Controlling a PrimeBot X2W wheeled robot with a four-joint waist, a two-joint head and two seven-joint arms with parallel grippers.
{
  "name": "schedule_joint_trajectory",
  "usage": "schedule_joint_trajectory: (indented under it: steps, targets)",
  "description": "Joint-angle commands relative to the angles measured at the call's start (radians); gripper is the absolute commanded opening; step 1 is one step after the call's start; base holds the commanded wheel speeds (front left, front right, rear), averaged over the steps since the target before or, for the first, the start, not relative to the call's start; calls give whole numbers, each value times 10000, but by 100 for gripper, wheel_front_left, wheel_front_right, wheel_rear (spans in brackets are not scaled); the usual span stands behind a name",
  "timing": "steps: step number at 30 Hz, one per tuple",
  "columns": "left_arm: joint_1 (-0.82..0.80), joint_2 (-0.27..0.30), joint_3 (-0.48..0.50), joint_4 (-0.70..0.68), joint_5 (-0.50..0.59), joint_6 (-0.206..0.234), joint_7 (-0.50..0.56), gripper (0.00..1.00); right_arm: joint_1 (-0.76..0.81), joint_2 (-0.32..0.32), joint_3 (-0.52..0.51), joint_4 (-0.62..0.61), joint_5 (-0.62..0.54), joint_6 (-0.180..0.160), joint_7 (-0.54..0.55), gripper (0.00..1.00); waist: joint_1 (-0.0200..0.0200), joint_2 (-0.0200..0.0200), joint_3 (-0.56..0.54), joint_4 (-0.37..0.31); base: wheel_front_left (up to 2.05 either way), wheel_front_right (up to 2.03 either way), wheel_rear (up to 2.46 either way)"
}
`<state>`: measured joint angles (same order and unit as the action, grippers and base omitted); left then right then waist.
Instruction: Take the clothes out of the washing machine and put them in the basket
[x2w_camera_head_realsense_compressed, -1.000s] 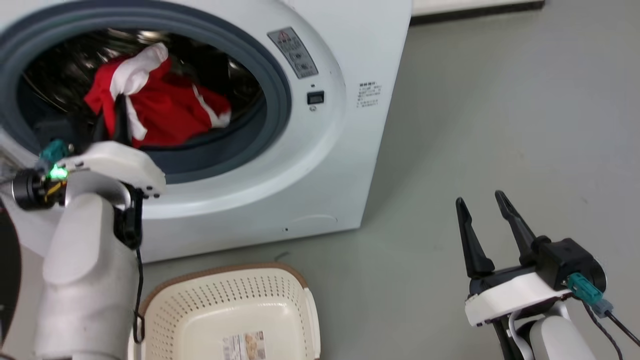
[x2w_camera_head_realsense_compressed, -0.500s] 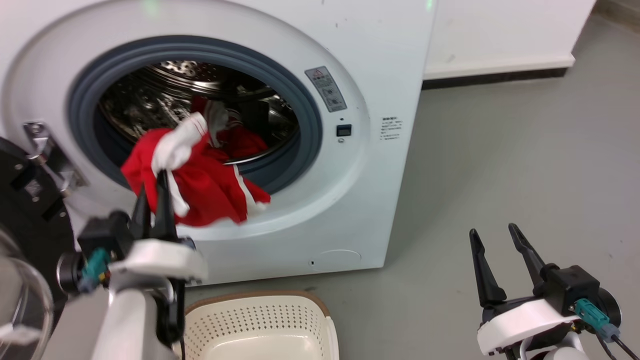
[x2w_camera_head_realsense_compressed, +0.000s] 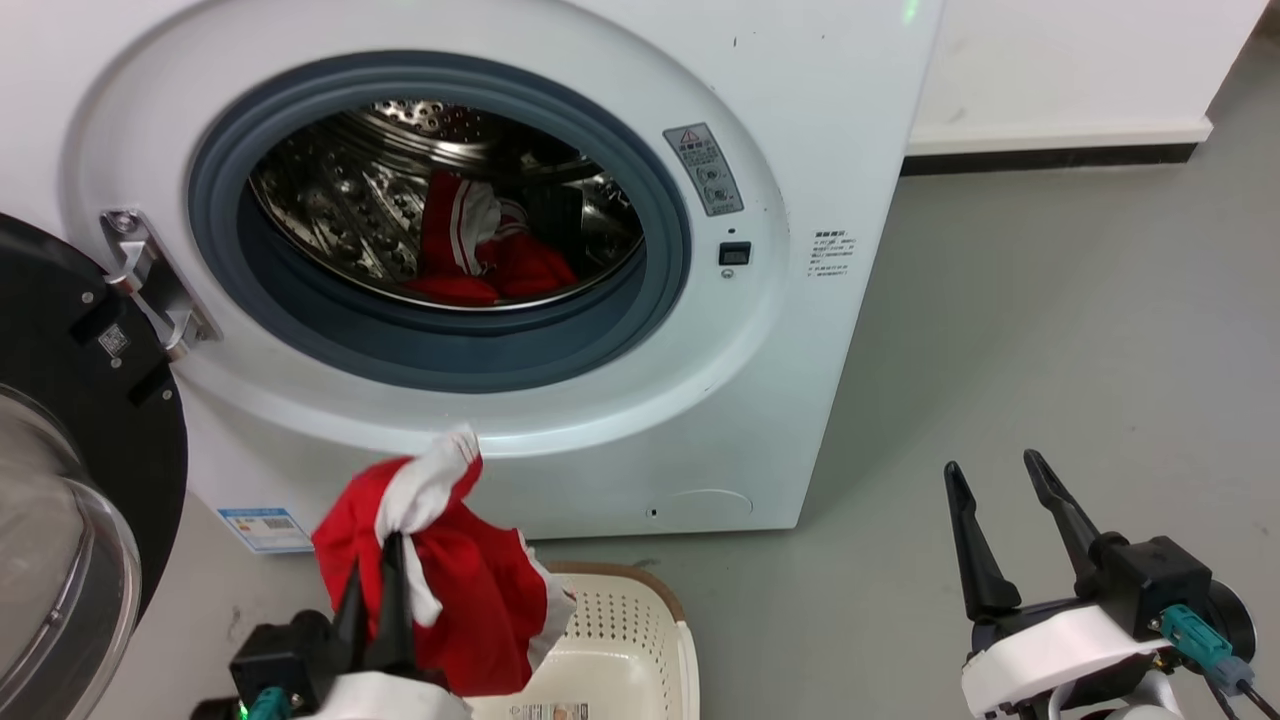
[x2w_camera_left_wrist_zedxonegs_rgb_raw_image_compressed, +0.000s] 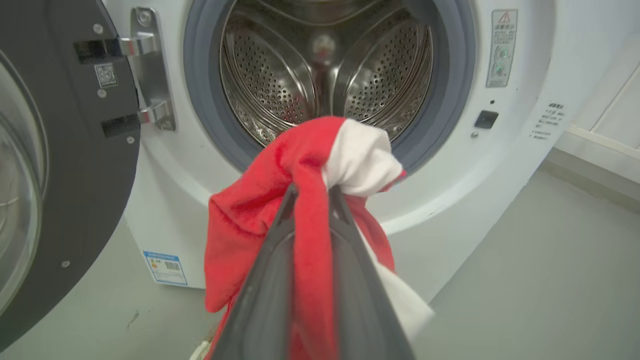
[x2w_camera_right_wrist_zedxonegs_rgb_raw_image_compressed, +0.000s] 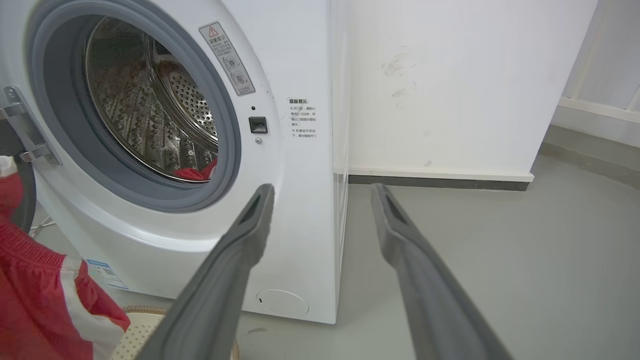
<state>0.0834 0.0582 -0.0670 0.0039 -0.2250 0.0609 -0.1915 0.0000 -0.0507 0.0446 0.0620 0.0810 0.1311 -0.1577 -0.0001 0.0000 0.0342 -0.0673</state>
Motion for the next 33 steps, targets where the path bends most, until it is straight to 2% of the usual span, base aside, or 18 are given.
schedule_joint_trajectory:
  steps: [1, 11, 12, 20, 33]
  targets:
    - [125, -12, -78, 279, -71, 23, -72, 0, -113, 9, 30, -60, 7, -5, -17, 100, 1, 0, 235, 48, 0, 0, 0]
    - [-745, -58, -593, 3727, -474, -196, -571, 0, -771, 11, 168, -142, -6, -7, -127, 100, 1, 0, 1652, 53, 0, 0, 0]
    - [-1114, -62, -643, 4532, -563, -281, -622, 0, -948, 9, 200, -165, -10, -5, -176, 100, 1, 0, 2016, 24, 0, 0, 0]
    - [-3261, -44, -504, 7327, -485, -487, -748, 0, -1720, 9, 282, -265, -86, -7, -305, 100, 1, 0, 3724, -160, 0, 0, 0]
    - [-6172, 78, 72, 9816, -357, -354, -738, 0, -3029, 9, 680, -344, -15, -7, -643, 100, 1, 0, 6273, -663, 0, 0, 0]
